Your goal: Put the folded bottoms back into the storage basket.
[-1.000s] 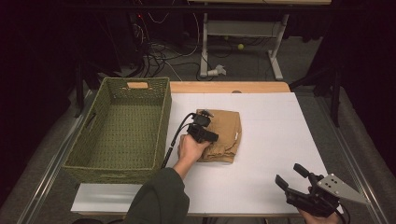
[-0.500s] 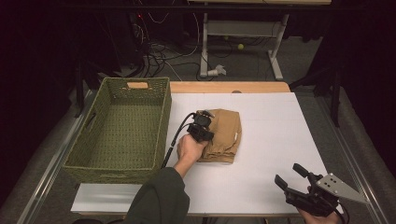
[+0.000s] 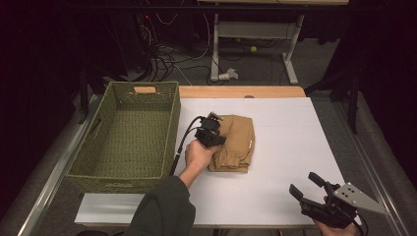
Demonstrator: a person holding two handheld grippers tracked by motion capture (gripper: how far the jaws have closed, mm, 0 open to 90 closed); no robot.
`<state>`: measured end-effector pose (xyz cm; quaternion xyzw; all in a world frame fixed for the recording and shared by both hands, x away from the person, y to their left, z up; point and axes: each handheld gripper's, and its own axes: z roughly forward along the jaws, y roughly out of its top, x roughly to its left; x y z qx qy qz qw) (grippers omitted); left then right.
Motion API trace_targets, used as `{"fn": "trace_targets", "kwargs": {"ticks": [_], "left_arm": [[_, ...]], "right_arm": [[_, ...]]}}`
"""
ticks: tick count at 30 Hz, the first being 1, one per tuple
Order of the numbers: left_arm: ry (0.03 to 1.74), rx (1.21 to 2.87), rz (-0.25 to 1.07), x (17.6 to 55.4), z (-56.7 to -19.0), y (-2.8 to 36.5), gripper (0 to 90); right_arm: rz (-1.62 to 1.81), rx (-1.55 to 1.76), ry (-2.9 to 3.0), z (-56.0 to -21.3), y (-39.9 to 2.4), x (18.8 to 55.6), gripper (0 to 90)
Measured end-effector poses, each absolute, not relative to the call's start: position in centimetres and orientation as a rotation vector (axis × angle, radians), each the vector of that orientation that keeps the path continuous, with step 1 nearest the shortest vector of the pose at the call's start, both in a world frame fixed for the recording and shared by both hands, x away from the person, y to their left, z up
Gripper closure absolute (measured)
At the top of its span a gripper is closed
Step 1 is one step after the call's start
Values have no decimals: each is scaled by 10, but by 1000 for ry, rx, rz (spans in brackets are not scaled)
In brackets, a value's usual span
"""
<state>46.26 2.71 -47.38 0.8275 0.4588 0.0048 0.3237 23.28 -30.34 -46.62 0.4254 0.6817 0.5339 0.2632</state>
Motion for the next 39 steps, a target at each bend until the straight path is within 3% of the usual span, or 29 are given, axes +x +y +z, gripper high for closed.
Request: {"fn": "trace_targets", "kwargs": {"ticks": [39], "left_arm": [[1048, 2070, -46, 426, -405, 52, 819]], "right_arm": [[1448, 1144, 1847, -466, -303, 233, 220]]}}
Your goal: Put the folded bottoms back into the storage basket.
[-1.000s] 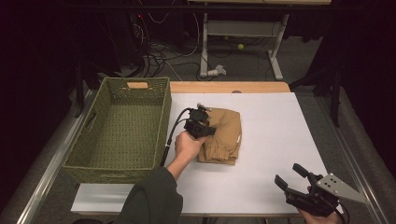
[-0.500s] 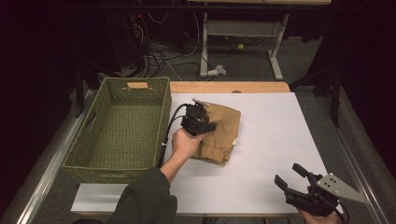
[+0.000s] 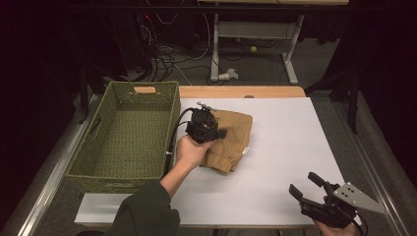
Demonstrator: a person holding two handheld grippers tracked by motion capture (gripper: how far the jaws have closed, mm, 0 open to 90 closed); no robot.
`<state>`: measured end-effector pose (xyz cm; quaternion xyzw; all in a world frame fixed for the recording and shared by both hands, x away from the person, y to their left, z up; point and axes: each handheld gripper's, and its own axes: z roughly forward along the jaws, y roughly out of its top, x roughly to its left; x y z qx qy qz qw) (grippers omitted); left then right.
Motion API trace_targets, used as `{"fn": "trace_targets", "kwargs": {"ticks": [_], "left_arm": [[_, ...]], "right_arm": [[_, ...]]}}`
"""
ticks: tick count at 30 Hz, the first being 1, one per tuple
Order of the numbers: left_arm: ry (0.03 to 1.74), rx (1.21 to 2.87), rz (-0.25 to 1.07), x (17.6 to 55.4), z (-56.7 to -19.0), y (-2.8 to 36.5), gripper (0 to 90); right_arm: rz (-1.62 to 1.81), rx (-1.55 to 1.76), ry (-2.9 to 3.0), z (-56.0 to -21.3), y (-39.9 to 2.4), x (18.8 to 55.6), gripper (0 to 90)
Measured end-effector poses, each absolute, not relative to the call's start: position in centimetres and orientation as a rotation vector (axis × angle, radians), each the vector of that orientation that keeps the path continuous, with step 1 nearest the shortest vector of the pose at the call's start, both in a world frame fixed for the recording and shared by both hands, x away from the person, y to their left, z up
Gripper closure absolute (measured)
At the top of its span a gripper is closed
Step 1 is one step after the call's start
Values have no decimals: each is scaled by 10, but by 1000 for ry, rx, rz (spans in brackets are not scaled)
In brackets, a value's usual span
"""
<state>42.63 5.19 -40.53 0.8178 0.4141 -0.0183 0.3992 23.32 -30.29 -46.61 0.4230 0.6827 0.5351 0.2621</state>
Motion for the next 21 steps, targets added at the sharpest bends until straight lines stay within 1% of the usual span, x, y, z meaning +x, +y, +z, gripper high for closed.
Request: {"fn": "trace_targets", "kwargs": {"ticks": [4, 21], "left_arm": [[1042, 2065, -60, 422, -400, 54, 819], [1006, 2045, -48, 404, -379, 78, 818]], "right_arm": [[1447, 1144, 1847, -466, -303, 233, 220], [1446, 1144, 1846, -466, -302, 233, 220]]}}
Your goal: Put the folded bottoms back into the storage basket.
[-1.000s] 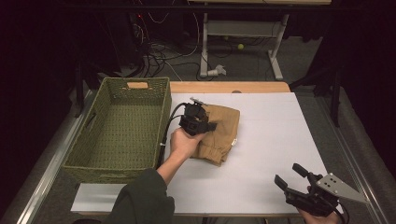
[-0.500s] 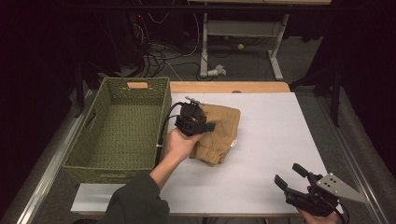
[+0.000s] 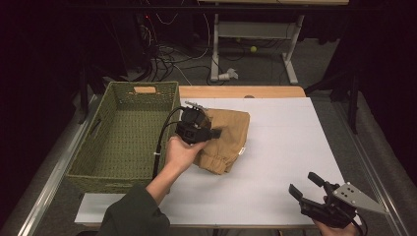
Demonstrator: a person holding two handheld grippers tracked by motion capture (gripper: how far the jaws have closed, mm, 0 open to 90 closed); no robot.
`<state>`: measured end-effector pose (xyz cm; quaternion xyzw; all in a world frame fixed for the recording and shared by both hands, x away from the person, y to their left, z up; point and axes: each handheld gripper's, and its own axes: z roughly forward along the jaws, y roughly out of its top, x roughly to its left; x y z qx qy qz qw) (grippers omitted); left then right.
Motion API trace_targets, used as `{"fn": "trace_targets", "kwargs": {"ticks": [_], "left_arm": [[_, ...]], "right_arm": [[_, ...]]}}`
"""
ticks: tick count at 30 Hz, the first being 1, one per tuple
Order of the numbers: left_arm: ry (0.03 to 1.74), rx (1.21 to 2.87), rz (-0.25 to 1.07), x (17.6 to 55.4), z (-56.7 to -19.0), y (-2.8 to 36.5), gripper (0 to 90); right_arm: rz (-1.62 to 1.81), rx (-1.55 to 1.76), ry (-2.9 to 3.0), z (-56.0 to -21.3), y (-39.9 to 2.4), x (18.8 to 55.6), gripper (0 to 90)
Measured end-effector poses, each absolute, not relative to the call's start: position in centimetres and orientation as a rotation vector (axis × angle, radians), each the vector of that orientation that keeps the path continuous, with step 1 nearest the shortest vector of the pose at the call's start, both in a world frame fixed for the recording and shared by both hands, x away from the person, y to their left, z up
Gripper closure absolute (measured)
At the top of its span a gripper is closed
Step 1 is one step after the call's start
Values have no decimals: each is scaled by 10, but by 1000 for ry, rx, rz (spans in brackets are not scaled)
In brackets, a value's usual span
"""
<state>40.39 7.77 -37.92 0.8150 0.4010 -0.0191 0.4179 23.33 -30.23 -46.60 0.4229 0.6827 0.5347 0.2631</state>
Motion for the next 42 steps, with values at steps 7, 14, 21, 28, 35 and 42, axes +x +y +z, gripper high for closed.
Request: {"fn": "trace_targets", "kwargs": {"ticks": [7, 14, 21, 28, 35, 42], "left_arm": [[1011, 2017, -47, 399, -372, 94, 818], [1007, 2000, -48, 395, -366, 106, 817], [1003, 1989, -54, 391, -359, 115, 817], [1003, 1964, -56, 388, -352, 126, 817], [1003, 1955, -53, 385, -344, 138, 817], [1009, 1951, -49, 384, -340, 148, 817]], "right_arm": [[1444, 1145, 1846, -466, -302, 233, 220], [1440, 1148, 1848, -466, -302, 234, 220], [1439, 1148, 1850, -466, -302, 234, 220], [1441, 1149, 1848, -466, -302, 234, 220], [1440, 1147, 1849, -466, -302, 234, 220], [1440, 1148, 1851, -466, -301, 234, 220]]}}
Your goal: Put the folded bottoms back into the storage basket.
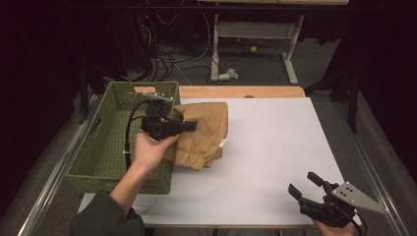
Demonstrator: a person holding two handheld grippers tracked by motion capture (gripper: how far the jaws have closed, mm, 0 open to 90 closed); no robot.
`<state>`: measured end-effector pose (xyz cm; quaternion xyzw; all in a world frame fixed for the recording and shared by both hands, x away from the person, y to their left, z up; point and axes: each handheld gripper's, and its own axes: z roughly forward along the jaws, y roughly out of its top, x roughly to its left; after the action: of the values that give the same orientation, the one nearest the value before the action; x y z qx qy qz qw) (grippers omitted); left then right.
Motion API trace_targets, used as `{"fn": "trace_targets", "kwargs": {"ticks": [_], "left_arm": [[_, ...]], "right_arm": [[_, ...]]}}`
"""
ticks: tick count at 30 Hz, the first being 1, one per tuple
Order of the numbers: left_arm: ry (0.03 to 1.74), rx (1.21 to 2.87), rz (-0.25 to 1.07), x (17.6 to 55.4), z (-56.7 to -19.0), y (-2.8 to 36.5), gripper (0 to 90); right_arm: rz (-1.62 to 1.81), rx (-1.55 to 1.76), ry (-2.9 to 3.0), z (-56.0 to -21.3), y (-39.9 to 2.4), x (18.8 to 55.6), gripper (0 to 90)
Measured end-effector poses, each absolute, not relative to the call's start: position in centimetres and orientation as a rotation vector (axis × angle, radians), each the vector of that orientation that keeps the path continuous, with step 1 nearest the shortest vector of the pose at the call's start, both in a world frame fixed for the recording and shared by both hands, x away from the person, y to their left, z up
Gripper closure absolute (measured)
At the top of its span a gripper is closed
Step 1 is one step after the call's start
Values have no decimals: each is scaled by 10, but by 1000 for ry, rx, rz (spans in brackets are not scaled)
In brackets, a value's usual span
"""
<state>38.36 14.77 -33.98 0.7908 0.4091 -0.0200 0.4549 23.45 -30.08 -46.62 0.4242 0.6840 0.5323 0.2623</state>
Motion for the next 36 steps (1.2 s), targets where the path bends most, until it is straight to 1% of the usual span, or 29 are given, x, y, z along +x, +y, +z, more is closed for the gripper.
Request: {"fn": "trace_targets", "kwargs": {"ticks": [12, 22, 36], "left_arm": [[1021, 1924, -34, 380, -332, 165, 817], [999, 1893, 0, 371, -319, 176, 818], [979, 1879, 29, 362, -309, 184, 818]], "right_arm": [[1440, 1150, 1850, -466, -301, 235, 220], [1439, 1146, 1853, -466, -300, 235, 220], [1439, 1147, 1853, -466, -300, 235, 220]]}}
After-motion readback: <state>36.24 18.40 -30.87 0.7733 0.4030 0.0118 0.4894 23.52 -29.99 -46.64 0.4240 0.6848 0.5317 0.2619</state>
